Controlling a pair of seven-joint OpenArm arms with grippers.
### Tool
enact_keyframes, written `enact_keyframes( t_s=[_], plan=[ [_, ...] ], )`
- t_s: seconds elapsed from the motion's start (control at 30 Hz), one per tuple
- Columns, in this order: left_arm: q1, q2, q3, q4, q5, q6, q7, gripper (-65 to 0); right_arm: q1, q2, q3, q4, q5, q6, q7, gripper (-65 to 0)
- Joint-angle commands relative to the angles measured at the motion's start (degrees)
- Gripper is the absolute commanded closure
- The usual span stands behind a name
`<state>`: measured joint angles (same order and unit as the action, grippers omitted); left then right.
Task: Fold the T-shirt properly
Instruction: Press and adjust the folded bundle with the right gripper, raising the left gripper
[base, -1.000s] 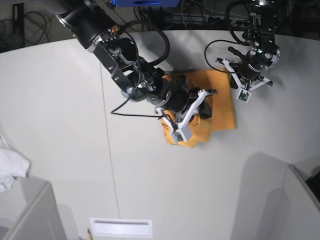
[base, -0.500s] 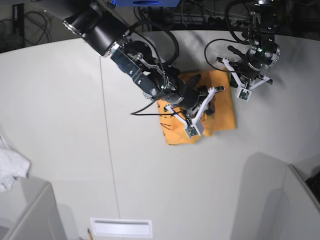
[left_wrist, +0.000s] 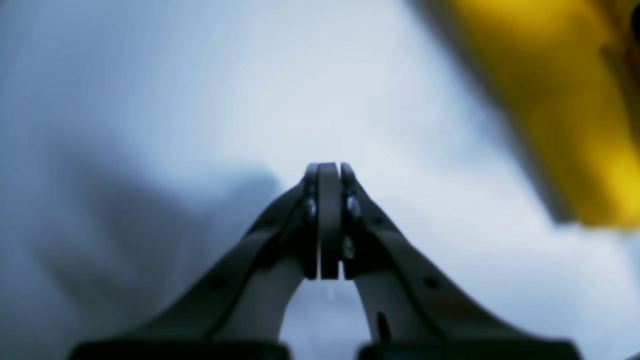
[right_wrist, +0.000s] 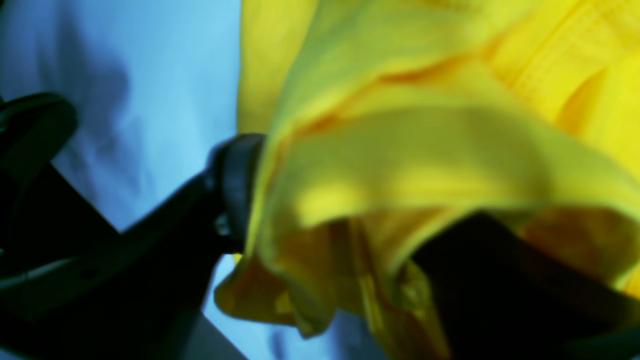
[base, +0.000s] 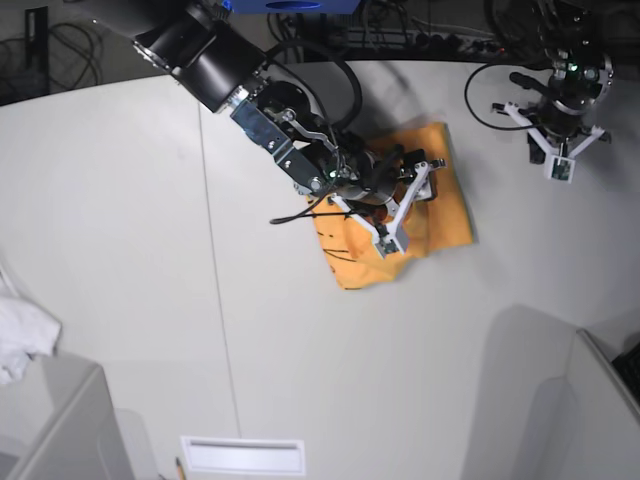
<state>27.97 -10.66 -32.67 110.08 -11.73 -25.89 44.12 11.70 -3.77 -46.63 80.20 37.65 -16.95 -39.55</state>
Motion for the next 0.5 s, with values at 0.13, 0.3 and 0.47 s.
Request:
enact_keyframes(
  t_s=[0.13,0.3,0.47],
  plan=[
    [1.7,-0.91,-18.19,-1.64,-10.38,-3.52,-0.91,0.0,1.26,-0.58,0.08,7.4,0.2,-3.84,-3.31,-35.4],
    [2.5,-1.17,-25.4,-2.08,-11.53,-3.69,-0.91,0.0,1.7,-0.67,0.08,8.54,0.11,-5.07,-4.54,-35.4],
    [2.76,-0.99,-25.75,-2.7,-11.44,-3.69,-0.91,0.0,3.99,-1.2,-7.57,6.87,-0.95,-5.25,-2.6,-35.4]
  ],
)
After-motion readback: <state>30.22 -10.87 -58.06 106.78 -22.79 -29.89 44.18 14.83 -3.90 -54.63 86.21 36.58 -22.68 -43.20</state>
